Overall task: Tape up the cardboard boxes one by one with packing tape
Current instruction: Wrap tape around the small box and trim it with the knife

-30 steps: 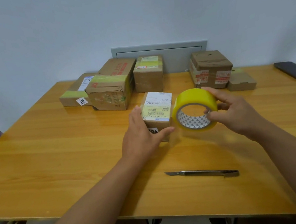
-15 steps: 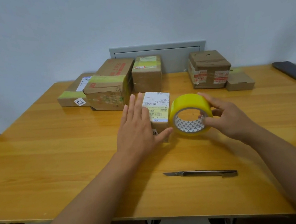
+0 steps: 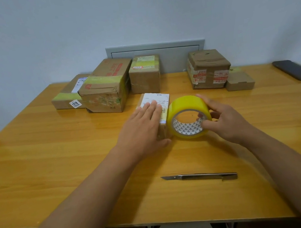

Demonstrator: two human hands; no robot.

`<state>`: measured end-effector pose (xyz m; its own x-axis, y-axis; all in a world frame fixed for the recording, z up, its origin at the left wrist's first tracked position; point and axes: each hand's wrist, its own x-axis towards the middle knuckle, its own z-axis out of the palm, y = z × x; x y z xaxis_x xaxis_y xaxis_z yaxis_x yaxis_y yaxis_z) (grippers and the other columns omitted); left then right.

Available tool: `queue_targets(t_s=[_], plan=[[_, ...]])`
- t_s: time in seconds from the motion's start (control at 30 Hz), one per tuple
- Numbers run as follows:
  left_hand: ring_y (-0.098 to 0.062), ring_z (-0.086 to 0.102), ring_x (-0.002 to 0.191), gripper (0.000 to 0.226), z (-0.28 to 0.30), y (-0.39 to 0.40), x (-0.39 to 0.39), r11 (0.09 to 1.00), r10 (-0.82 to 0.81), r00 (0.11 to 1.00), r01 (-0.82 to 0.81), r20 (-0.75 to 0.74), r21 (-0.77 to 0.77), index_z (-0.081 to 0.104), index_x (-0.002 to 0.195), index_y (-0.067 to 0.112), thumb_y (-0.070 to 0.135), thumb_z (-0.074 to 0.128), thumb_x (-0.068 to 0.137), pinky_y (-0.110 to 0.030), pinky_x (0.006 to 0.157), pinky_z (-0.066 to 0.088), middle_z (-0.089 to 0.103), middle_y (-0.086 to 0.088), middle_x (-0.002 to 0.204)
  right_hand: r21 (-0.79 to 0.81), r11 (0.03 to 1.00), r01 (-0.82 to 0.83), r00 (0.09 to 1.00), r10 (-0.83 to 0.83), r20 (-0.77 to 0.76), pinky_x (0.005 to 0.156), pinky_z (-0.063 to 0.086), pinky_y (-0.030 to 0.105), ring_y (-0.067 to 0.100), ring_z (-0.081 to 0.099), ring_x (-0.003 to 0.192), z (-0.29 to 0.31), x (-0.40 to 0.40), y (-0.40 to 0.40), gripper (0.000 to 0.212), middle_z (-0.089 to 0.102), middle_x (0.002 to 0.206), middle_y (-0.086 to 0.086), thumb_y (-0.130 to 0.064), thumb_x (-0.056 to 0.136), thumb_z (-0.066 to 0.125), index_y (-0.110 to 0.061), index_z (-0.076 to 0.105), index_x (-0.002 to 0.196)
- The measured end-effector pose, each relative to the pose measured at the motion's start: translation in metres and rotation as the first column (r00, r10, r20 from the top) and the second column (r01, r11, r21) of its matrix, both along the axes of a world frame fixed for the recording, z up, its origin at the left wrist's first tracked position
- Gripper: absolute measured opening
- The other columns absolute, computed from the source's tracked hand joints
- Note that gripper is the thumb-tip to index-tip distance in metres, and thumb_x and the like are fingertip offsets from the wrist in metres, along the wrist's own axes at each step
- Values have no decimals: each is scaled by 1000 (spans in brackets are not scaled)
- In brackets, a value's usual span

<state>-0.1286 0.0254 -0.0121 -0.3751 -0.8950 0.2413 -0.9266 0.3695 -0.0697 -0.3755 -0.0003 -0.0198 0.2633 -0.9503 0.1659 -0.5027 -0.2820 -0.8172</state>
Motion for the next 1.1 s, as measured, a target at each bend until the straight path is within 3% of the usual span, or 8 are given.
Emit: queue_targets(t_s=[0.3,0.43,0.53,0.67,0.8,1.03,1.1], plan=[[-28,-9,151,110,-2,-2,-3,995,86,996,-87,28,38,-4,156,12,72,53,84,-36,120,-6,-9,-15,164,-6,1000,3,1000,-3,-8,86,50,32,18,56,111,-2,0,1,77,57,122,1,-14,88,66,-44,28,149],[-34,-5,151,110,-3,2,-4,986,157,988,-157,-7,55,-8,156,24,75,53,81,-40,121,2,-6,-20,163,-2,1000,6,1000,-6,-9,88,50,34,18,57,111,-2,1,2,77,58,121,1,-14,88,67,-46,29,148],[-34,-2,151,106,0,1,-4,988,141,990,-140,-8,57,-14,154,33,75,51,82,-40,121,2,-3,-20,163,-3,1000,11,1000,-11,5,90,51,36,17,59,109,-4,2,1,78,61,116,0,-12,88,67,-42,30,150],[-27,-13,151,101,-3,0,-4,997,69,997,-68,31,-22,-5,157,23,71,49,87,-41,122,-7,-10,-13,164,0,1000,17,1000,-17,8,90,51,34,16,60,109,-5,3,1,79,62,117,0,-11,87,67,-39,30,151],[-20,-1,152,98,-3,-1,-2,1000,-16,1000,17,-18,9,-4,157,25,65,54,88,-35,122,2,1,-3,166,7,1000,11,1000,-11,11,85,49,29,16,60,107,-7,4,1,78,62,113,0,-10,88,67,-37,30,151],[-20,-10,152,96,-3,-1,-5,1000,3,999,-2,44,-15,-3,157,23,65,51,90,-42,122,-8,-5,-4,165,9,1000,26,1000,-27,10,83,49,28,17,61,106,-8,5,0,79,62,107,-5,-9,87,66,-37,30,151],[-19,-4,152,96,-4,-1,-4,1000,3,1000,-3,22,-3,-4,157,26,65,51,90,-42,122,-3,-2,-2,166,12,1000,24,1000,-24,9,79,49,24,15,60,106,-7,6,1,78,62,110,-4,-9,88,66,-36,30,152]])
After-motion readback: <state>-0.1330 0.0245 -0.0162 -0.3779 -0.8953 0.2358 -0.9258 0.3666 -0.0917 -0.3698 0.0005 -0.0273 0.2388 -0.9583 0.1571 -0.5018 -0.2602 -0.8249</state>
